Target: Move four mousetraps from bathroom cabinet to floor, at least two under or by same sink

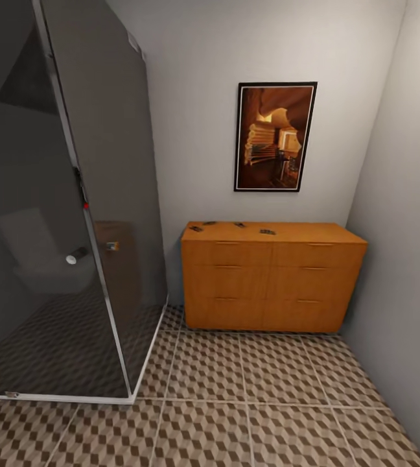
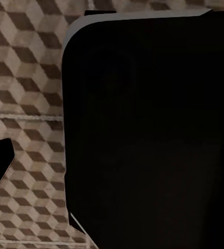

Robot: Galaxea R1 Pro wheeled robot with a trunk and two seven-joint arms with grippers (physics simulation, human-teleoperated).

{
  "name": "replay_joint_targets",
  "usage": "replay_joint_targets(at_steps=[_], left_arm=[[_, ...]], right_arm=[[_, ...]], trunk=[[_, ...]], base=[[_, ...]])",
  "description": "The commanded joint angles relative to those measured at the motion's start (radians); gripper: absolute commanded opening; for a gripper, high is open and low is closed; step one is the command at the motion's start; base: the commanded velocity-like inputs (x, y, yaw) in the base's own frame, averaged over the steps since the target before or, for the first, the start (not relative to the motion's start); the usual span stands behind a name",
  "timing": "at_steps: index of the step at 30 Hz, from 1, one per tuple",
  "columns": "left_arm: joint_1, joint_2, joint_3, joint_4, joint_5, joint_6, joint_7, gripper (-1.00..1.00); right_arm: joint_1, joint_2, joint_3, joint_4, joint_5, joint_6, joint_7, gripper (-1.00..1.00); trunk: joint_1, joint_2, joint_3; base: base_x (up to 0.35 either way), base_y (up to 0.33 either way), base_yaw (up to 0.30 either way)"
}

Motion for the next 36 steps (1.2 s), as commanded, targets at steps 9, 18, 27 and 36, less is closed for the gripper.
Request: replay_joint_targets(at_steps=[9, 18, 27, 36], left_arm=[[0.000, 0.000, 0.001, -0.001, 0.001, -0.002, 0.000, 1.00], [0.000, 0.000, 0.001, -0.001, 0.001, -0.002, 0.000, 1.00], [0.000, 0.000, 0.001, -0.001, 0.001, -0.002, 0.000, 1.00], [0.000, 0.001, 0.001, -0.001, 0.000, -0.002, 0.000, 1.00]], right_arm=[[0.000, -0.001, 0.001, 0.000, 0.002, -0.014, 0.000, 1.00], [0.000, -0.001, 0.002, 0.000, 0.002, -0.023, 0.000, 1.00], [0.000, 0.001, 0.001, 0.000, 0.001, -0.024, 0.000, 1.00], [0.000, 0.001, 0.000, 0.000, -0.001, -0.024, 0.000, 1.00]], trunk=[[0.001, 0.000, -0.001], [0.001, 0.000, -0.001], [0.001, 0.000, -0.001], [0.001, 0.000, -0.001]], base=[[0.322, 0.000, 0.000], [0.322, 0.000, 0.000], [0.322, 0.000, -0.052], [0.322, 0.000, -0.211]])
